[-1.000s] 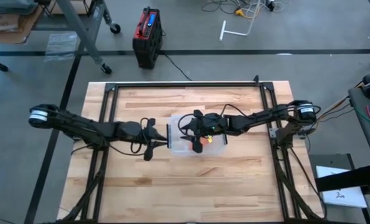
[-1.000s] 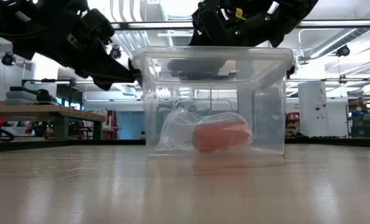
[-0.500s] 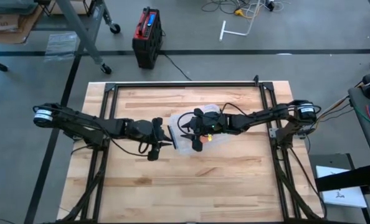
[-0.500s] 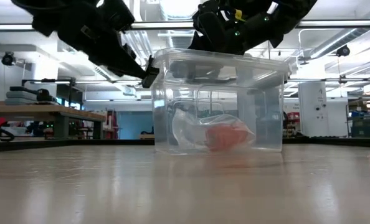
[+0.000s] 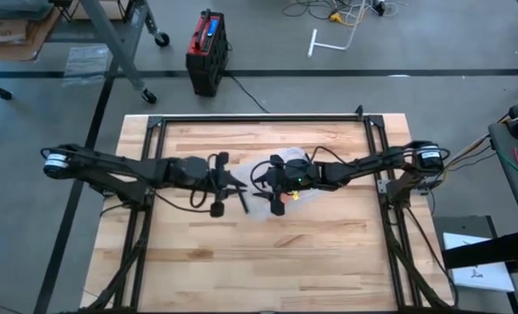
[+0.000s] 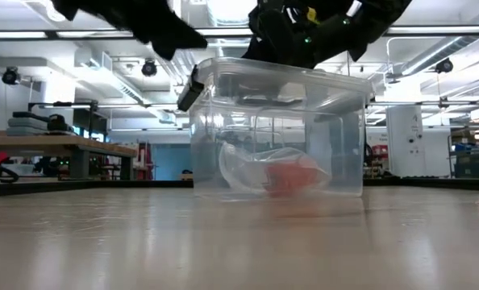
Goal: Roll bandage
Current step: Close the transparent bin, then return to Home Position
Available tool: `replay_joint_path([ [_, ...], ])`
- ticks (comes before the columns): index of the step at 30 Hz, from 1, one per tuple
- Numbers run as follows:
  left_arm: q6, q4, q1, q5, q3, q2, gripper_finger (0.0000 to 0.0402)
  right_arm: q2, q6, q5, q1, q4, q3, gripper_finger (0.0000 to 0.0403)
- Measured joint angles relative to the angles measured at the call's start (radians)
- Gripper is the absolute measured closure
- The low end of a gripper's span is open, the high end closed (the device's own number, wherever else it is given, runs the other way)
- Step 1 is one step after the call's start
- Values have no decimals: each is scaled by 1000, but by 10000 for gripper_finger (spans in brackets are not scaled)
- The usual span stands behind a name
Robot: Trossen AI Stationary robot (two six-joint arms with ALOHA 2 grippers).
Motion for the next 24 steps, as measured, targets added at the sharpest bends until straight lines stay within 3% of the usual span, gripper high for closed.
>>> replay_joint_path([
  [6,58,-17,0,7,6,-107,357,-147,-80,109,-1,-23,-18,204],
  [14,64,32,0,8,4,-217,364,-315,-112,111,-1,3,-87,204],
  [24,72,50,-1,9,1,-257,365,-480,-99,112,1,5,-202,204],
])
